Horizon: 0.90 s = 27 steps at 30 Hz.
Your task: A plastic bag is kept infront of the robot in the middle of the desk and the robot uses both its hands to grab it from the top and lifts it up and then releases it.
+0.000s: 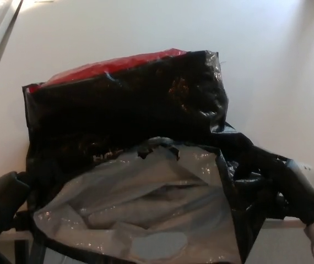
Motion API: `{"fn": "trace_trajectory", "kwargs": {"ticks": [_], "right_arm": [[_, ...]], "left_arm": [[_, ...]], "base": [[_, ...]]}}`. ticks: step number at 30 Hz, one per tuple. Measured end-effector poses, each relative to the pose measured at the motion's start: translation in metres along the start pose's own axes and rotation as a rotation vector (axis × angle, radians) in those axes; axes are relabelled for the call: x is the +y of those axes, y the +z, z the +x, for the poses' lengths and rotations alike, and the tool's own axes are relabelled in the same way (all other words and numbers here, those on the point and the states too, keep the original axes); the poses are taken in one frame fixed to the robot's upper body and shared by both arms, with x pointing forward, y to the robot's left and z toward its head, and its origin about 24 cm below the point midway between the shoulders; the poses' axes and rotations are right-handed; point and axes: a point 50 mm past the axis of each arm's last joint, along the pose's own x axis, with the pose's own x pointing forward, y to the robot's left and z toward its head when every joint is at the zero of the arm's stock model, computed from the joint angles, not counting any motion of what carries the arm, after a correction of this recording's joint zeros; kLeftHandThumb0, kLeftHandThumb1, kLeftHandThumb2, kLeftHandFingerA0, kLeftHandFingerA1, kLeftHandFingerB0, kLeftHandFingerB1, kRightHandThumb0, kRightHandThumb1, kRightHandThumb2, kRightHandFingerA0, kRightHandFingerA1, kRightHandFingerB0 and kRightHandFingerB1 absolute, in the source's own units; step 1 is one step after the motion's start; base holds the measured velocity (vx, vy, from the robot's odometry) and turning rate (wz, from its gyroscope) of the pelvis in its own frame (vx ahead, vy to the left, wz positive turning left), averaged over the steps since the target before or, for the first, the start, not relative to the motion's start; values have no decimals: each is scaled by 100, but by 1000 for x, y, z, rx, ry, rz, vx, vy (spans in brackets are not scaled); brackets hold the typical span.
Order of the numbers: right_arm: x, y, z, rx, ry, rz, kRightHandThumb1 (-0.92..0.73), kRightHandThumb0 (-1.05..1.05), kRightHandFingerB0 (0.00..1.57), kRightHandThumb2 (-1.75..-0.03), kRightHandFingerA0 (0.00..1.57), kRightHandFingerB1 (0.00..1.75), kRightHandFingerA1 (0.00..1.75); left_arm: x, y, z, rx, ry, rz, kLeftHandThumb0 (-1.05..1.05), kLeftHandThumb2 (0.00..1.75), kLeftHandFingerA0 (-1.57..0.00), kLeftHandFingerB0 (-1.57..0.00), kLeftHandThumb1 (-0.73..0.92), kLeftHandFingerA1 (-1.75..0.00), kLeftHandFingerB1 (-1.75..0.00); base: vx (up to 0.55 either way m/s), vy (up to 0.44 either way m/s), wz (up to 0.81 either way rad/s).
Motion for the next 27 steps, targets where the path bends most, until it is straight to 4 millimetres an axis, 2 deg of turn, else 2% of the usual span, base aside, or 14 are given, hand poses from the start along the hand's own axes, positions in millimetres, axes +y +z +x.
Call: {"fn": "trace_trajectory", "kwargs": {"ticks": [2,3,4,6,7,8,9,12,14,19,21,25,27], "right_arm": [[-8,10,6,-41,-27,14,-75,-41,52,-58,61,153,174],[-13,18,10,-72,-45,20,-75,-45,59,-62,67,149,169],[-17,23,12,-92,-57,25,-76,-41,66,-64,74,132,167],[-27,37,17,-146,-89,35,-77,-40,69,-66,79,128,166],[-33,44,19,-172,-105,43,-77,-40,69,-66,79,128,166],[-37,49,21,-193,-117,49,-82,-44,66,-64,85,137,166],[-41,54,22,-214,-128,52,-80,-42,69,-70,88,133,163],[-53,70,25,-276,-161,57,-78,-42,71,-68,87,133,168],[-62,81,25,-317,-184,60,-80,-43,69,-65,91,143,175],[-82,109,22,-420,-238,64,-79,-44,70,-63,89,142,175],[-90,119,20,-461,-259,67,-75,-41,74,-67,97,141,167],[-106,138,13,-530,-295,65,-74,-42,77,-68,99,141,164],[-114,148,7,-569,-311,63,-74,-44,79,-68,99,138,162]], "left_arm": [[1,8,3,-37,-1,1,-17,60,-83,-64,75,-175,-175],[2,14,5,-67,1,2,-18,60,-84,-66,75,-175,-175],[3,19,7,-88,2,2,-20,61,-85,-68,74,-175,-175],[5,32,9,-147,6,4,-24,62,-89,-71,74,-175,-175],[6,39,11,-179,9,6,-24,62,-89,-71,74,-175,-175],[7,45,11,-204,12,7,-28,62,-103,-75,73,-175,-175],[8,51,12,-231,15,8,-29,62,-107,-78,73,-175,-175],[12,72,16,-319,30,13,-31,62,-110,-82,72,-175,-175],[16,88,18,-384,43,19,-38,61,-116,-89,70,-175,-175],[28,126,19,-540,83,37,-48,63,-119,-96,74,-175,-166],[34,142,18,-606,105,44,-50,64,-119,-100,77,-175,-162],[49,172,15,-725,150,72,-55,65,-118,-97,79,-174,-161],[57,189,12,-796,178,89,-59,65,-112,-84,81,-174,-163]], "base": [[0,0,0],[0,0,0],[0,0,0],[0,0,0],[0,0,0],[0,0,0],[0,0,0],[0,0,0],[0,0,0],[0,0,0],[0,0,0],[0,0,0],[0,0,0]]}}
